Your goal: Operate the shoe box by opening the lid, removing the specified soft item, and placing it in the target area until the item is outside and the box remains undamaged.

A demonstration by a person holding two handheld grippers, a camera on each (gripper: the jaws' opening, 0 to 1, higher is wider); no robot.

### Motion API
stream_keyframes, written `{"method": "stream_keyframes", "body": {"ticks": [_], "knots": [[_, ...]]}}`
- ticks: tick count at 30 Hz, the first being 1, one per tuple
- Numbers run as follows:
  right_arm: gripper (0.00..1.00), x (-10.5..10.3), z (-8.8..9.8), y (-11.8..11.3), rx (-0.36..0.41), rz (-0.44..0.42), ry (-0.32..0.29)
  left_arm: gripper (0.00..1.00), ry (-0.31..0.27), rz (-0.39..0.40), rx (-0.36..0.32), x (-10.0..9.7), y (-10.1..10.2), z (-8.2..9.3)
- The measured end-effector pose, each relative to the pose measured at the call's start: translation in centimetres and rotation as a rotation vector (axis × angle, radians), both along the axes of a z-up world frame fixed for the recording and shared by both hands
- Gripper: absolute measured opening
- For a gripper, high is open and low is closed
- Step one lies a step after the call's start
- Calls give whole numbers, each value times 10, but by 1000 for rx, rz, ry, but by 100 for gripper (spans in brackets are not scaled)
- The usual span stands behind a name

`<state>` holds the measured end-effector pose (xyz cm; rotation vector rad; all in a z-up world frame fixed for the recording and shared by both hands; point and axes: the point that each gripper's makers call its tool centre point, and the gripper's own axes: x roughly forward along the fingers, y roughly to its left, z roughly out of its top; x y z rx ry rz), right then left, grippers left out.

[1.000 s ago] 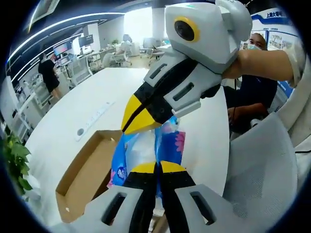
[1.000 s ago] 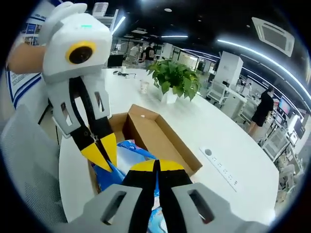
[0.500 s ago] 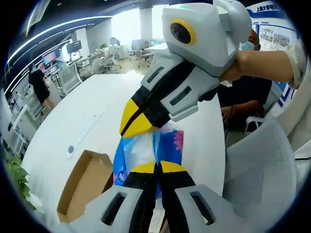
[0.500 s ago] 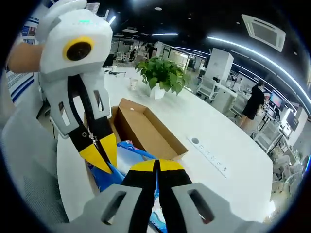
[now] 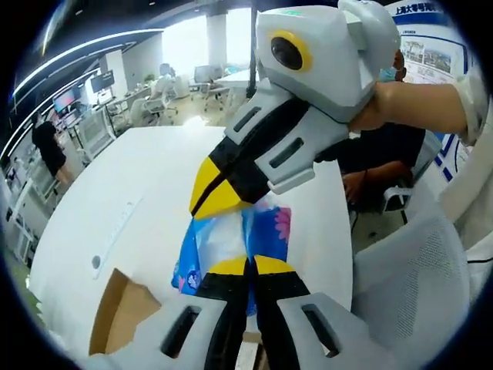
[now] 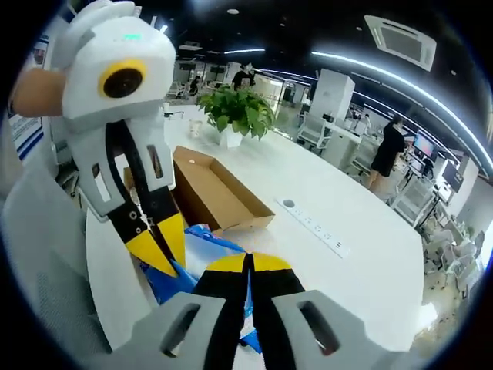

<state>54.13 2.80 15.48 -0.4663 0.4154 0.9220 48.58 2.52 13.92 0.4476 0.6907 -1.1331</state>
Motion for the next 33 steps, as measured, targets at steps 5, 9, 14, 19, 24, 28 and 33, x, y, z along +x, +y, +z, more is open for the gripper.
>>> {"method": "stream_keyframes", "body": {"ticks": [5,9,14,19,24,28,33], "knots": [[0,3,0,-23,10,-27,10,0,4,-23,17,2,-19,-1],[0,7,2,-40,6,-40,7,0,-18,-48,16,12,-39,7],[0,15,6,-64,13,-71,8,0,-22,-73,25,16,-59,9],[0,22,3,-84,24,-95,19,0,-18,-86,22,26,-76,7],[0,30,2,-100,25,-123,24,0,-24,-100,18,30,-95,4],[0,34,-2,-112,22,-136,28,0,-25,-111,11,33,-108,2],[0,41,-10,-127,17,-152,37,0,-25,-132,15,38,-121,-6]]}}
